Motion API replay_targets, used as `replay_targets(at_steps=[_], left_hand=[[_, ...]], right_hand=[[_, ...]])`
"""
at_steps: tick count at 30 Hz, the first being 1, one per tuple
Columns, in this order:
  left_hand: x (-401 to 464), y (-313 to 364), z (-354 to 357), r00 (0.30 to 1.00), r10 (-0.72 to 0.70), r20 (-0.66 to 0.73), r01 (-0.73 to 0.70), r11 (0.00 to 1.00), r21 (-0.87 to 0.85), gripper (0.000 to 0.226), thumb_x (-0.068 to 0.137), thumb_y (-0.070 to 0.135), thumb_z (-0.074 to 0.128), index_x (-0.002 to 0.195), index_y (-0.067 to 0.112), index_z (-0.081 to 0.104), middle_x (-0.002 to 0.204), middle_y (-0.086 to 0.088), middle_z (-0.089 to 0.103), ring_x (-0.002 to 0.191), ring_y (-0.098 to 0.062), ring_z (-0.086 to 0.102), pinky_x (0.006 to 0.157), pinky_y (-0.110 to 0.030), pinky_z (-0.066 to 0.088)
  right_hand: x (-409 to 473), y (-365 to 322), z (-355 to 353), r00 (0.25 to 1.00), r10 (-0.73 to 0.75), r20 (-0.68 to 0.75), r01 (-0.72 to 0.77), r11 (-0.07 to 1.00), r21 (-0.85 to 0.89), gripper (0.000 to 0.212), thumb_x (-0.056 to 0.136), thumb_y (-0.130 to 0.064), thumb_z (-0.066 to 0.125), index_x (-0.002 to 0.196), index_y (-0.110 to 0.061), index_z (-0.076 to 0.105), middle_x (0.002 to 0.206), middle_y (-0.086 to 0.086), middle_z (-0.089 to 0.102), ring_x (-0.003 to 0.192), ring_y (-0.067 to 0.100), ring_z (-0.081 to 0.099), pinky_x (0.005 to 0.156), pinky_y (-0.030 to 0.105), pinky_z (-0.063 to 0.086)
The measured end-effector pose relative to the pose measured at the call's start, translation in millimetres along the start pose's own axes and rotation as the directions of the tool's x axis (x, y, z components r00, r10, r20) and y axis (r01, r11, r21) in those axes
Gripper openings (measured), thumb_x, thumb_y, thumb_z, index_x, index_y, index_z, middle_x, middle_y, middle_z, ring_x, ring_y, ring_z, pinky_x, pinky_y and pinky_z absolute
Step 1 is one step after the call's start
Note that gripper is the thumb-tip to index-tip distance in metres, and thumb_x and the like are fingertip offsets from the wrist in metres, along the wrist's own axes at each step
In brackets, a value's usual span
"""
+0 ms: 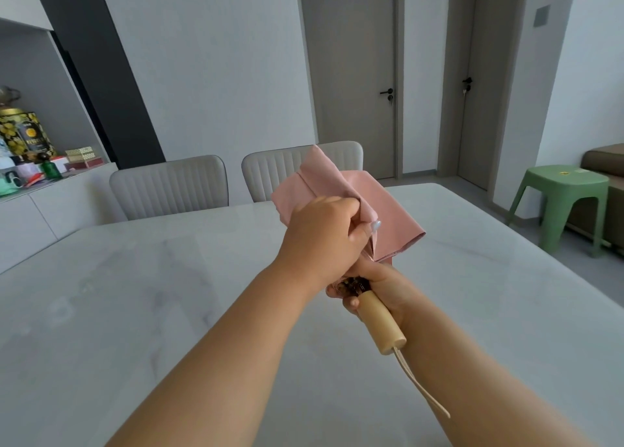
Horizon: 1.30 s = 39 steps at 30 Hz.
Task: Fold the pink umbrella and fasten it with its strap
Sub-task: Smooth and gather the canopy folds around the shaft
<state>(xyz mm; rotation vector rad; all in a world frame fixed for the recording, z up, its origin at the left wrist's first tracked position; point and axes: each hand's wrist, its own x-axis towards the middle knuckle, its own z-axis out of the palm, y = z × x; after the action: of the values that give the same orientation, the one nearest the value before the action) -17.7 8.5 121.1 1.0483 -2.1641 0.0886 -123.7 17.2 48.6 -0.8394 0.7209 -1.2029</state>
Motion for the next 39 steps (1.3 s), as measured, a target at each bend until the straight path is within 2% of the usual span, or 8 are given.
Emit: replay_targets(at_steps=[9,14,17,21,26,30,35,39], left_hand=[[2,4,-18,0.945,-0.164,0.284,0.23,0.948,-0.219,0.024,0.095,0.036,0.057,0.08,0.017,0.059,0.071,0.006,0.06,0.064,-0.006,0.052,0.054,-0.017,0.037],[-4,-3,-21,0.962,-0.225,0.157,0.275,0.798,-0.537,0.013,0.093,0.029,0.057,0.084,0.019,0.054,0.073,0.004,0.062,0.073,-0.009,0.056,0.07,-0.025,0.046],[-5,2,-23,0.979,-0.12,0.165,0.183,0.874,-0.449,0.02,0.099,0.046,0.043,0.112,0.037,0.055,0.084,0.013,0.062,0.076,-0.006,0.059,0.068,-0.019,0.049],[-6,9,-24,0.977,-0.176,0.121,0.204,0.939,-0.279,0.049,0.099,0.051,0.038,0.072,0.019,0.065,0.065,0.007,0.063,0.065,-0.011,0.06,0.058,-0.021,0.045],[-20,-10,-13,0.927,-0.374,0.003,0.347,0.856,-0.384,0.038,0.092,0.036,0.057,0.07,0.008,0.072,0.065,-0.005,0.07,0.064,-0.024,0.066,0.068,-0.042,0.057],[-26,-31,-6,0.863,-0.503,0.046,0.451,0.727,-0.518,0.023,0.089,0.024,0.064,0.071,0.013,0.074,0.066,-0.007,0.072,0.06,-0.019,0.068,0.068,-0.037,0.059],[-38,-40,4,0.828,-0.552,0.1,0.479,0.603,-0.638,0.018,0.089,0.017,0.067,0.081,0.001,0.073,0.075,-0.013,0.074,0.064,-0.017,0.07,0.069,-0.033,0.06],[-44,-46,7,0.787,-0.603,0.133,0.477,0.456,-0.751,0.01,0.085,0.011,0.072,0.084,0.0,0.071,0.07,-0.01,0.072,0.063,-0.019,0.069,0.068,-0.032,0.058]], right_hand=[[5,0,-6,0.999,-0.012,-0.031,0.012,1.0,-0.007,0.022,0.082,0.006,0.059,0.103,0.002,0.06,0.085,0.025,0.064,0.06,0.026,0.064,0.036,0.021,0.044],[2,-1,-5,0.998,-0.004,-0.067,0.001,0.999,-0.053,0.028,0.082,0.005,0.059,0.11,0.005,0.059,0.083,0.023,0.067,0.061,0.025,0.065,0.037,0.022,0.044],[3,1,-5,0.997,-0.003,-0.077,-0.003,0.997,-0.076,0.027,0.081,0.005,0.059,0.108,0.006,0.059,0.083,0.023,0.067,0.062,0.026,0.066,0.037,0.022,0.044],[3,1,-4,0.997,-0.026,-0.07,0.019,0.995,-0.097,0.023,0.082,0.006,0.058,0.105,0.001,0.059,0.083,0.023,0.066,0.061,0.026,0.065,0.038,0.022,0.044],[4,0,-8,0.997,-0.058,-0.056,0.051,0.992,-0.12,0.023,0.079,0.008,0.061,0.101,0.001,0.063,0.082,0.021,0.067,0.061,0.023,0.066,0.039,0.022,0.045],[3,-2,-9,0.999,-0.038,-0.034,0.035,0.997,-0.075,0.022,0.078,0.006,0.067,0.1,0.002,0.063,0.082,0.019,0.067,0.06,0.02,0.066,0.039,0.02,0.044],[4,-3,-12,0.992,-0.02,0.128,0.02,1.0,0.005,0.066,0.041,-0.019,0.096,0.096,0.0,0.064,0.083,0.017,0.065,0.066,0.021,0.063,0.038,0.018,0.043],[6,0,-13,0.978,-0.015,0.21,0.007,0.999,0.038,0.092,0.028,-0.037,0.098,0.104,0.0,0.061,0.087,0.019,0.063,0.069,0.022,0.064,0.037,0.018,0.042]])
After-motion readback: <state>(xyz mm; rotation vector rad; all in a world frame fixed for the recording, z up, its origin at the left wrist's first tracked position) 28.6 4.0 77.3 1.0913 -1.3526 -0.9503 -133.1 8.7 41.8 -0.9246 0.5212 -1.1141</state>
